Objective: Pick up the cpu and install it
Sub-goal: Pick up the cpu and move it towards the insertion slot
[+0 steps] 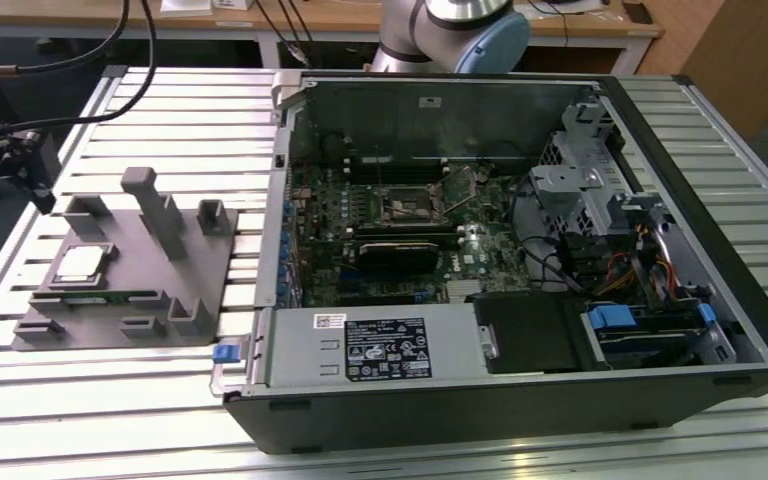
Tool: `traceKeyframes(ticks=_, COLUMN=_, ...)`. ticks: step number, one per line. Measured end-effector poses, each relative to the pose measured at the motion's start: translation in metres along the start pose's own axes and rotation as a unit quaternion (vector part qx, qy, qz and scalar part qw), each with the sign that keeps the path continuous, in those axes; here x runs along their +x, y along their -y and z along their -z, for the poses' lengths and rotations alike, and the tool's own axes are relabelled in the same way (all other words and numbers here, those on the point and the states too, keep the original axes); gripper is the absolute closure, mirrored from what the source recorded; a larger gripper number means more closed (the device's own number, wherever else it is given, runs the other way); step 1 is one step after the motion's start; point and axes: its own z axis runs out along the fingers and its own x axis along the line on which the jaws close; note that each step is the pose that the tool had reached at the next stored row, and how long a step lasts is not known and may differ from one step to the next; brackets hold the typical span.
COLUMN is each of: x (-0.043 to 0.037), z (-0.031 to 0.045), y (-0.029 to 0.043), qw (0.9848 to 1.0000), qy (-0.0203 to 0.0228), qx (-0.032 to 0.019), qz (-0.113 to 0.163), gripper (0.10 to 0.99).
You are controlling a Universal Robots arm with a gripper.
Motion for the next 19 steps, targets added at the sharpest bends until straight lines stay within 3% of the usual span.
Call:
traceKeyframes(ticks=2, x=-0.0018, z=-0.0036, y=0.0003, qw=1.0, qy=-0.0003, qx=0.0, qz=0.0, gripper=0.486)
traceKeyframes(ticks=3, x=-0.0029, z=-0.0051, y=0.001, qw=1.0, qy=-0.0005, qx=-0.0003, qz=0.0, gripper=0.427)
traceKeyframes(ticks=11, x=-0.0062, z=-0.0183, y=0.0049, qw=1.0, qy=-0.0008, qx=-0.0022, qz=0.0, gripper=0.416)
traceKeyframes(ticks=12, x=-0.0063, z=-0.02, y=0.0054, qw=1.0, qy=-0.0008, qx=-0.0025, qz=0.0, gripper=0.353)
traceKeyframes(ticks=19, x=-0.0076, z=-0.0321, y=0.0066, qw=1.0, qy=-0.0009, qx=-0.0036, qz=0.0, gripper=0.353)
